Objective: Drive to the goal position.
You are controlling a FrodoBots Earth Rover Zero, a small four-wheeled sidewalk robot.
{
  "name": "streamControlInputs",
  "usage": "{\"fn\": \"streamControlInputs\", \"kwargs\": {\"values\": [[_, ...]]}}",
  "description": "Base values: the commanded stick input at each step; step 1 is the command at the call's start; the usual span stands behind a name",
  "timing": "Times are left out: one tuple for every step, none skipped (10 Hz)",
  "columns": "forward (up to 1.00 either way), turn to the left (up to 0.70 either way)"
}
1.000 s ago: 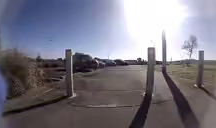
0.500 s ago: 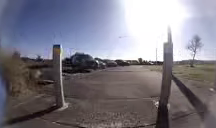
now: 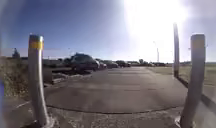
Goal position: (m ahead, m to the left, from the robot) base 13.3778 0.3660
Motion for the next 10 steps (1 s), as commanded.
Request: {"fn": "streamControlInputs", "kwargs": {"values": [[1.00,0.00],[1.00,0.00],[1.00,0.00],[1.00,0.00],[1.00,0.00],[1.00,0.00],[1.00,0.00],[1.00,0.00],[1.00,0.00],[1.00,0.00]]}}
